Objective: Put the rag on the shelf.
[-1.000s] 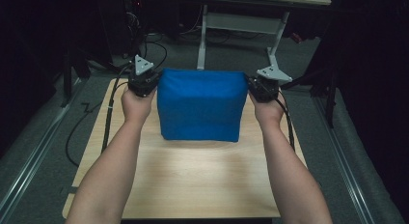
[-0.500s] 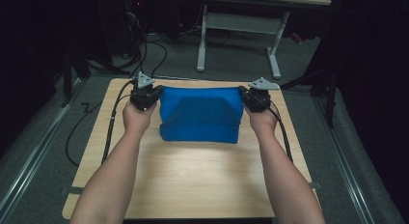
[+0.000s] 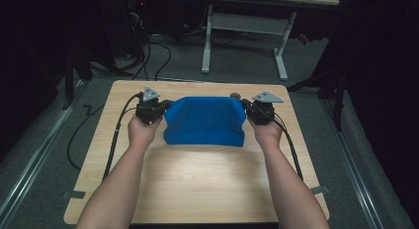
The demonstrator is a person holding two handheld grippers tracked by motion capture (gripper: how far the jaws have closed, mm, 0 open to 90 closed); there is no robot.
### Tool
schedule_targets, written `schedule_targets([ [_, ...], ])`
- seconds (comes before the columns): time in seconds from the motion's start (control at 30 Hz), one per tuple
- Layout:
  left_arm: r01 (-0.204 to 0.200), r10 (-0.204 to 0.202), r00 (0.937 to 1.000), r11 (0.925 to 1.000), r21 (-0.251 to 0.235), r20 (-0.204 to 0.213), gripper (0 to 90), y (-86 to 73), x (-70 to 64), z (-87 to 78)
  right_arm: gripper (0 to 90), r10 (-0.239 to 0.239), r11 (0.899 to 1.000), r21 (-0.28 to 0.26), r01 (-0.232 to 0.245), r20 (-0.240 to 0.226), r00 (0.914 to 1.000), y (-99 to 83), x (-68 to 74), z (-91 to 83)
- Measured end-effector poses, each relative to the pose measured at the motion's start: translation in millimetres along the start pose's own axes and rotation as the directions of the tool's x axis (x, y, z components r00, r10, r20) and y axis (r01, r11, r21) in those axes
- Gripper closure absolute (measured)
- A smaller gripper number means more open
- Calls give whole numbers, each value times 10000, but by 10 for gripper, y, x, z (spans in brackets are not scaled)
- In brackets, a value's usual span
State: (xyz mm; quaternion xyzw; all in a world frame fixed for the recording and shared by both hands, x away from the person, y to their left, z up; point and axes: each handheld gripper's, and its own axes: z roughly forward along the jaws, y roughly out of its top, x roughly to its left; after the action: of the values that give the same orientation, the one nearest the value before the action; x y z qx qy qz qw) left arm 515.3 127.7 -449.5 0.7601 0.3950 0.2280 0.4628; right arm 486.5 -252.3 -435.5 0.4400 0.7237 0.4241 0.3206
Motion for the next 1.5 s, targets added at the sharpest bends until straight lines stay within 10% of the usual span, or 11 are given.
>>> schedule_targets([
  [0.73,348,-400,9980,9942,1015,491,880,-320,-49,188,894,243,9971,721,-230,-185,9995,-357,46,112],
  [1.5,403,-454,9979,9936,1053,468,835,-409,-72,137,887,192,9931,1163,-159,-272,9994,-460,106,132],
])
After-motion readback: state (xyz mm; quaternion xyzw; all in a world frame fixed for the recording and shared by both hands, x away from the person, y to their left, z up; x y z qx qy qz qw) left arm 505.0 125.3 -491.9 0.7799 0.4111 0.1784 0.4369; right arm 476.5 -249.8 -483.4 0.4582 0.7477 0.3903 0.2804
